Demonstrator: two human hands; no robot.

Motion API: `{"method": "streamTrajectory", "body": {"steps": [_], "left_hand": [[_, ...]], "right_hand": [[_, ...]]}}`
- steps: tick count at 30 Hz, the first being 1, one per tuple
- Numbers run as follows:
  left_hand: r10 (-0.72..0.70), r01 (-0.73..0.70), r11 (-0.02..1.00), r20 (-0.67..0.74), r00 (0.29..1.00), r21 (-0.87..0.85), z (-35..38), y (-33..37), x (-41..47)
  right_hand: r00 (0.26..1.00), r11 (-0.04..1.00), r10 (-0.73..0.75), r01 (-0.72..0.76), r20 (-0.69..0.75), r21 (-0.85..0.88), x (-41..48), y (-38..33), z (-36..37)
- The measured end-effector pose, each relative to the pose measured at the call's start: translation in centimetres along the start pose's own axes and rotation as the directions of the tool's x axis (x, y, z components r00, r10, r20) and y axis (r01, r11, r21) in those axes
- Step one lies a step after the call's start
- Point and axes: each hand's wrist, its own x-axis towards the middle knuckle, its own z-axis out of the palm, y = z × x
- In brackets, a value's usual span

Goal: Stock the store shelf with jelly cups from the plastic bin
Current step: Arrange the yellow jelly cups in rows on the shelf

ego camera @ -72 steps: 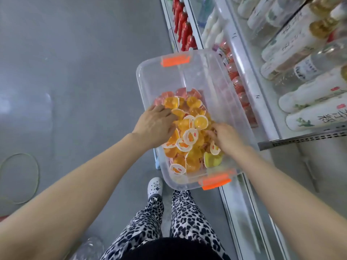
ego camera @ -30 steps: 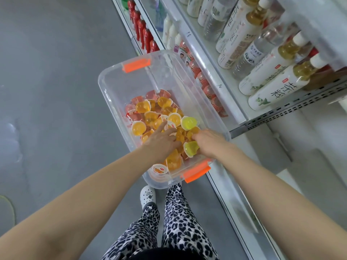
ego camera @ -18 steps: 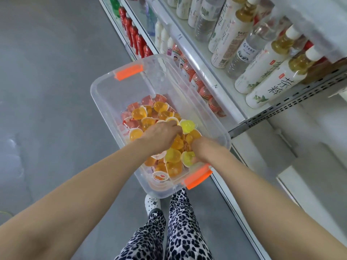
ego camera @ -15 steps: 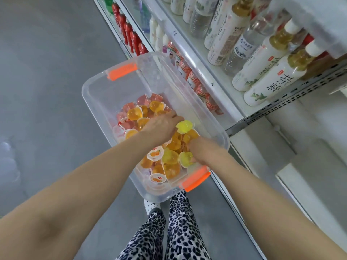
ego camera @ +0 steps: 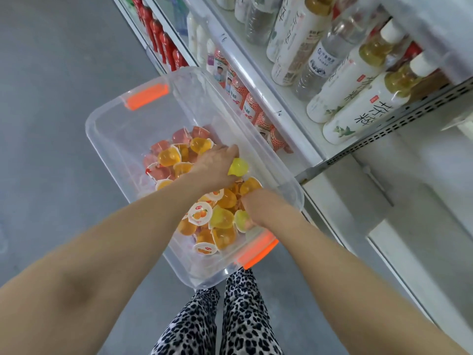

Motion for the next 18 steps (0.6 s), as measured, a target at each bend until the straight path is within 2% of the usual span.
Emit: {"method": "streamTrajectory", "body": {"steps": [4, 7, 10, 14, 18], "left_hand": [[-0.046, 0.041, 0.994, -0.050, 0.998, -0.106, -2.6, -0.9, -1.8], [-0.048, 0.033, 0.989, -0.097, 0.994, -0.147, -4.1, -1.5, -3.3], [-0.066, 0.035, 0.979, -0.146, 0.987, -0.202, -5.1, -1.7, -5.1], [-0.109, 0.054, 0.963, -0.200, 0.974, -0.263, -6.4, -0.9, -7.5], [-0.047, -0.020, 0.963, -0.244, 0.969, -0.267, -8.0, 0.9, -9.4]], "right_hand": [[0.996, 1.000, 0.017, -0.019, -0.083, -0.024, -1.2, -0.1, -0.5], [0.969, 0.998, 0.057, -0.053, -0.239, 0.023, -3.0, 0.2, -1.0], [0.919, 0.990, 0.077, -0.023, -0.386, 0.141, -5.3, 0.5, -1.5], [0.801, 0.961, 0.098, 0.079, -0.591, 0.266, -8.5, 0.7, -1.2], [0.687, 0.929, 0.124, 0.173, -0.716, 0.326, -11.6, 1.1, -0.4]]}}
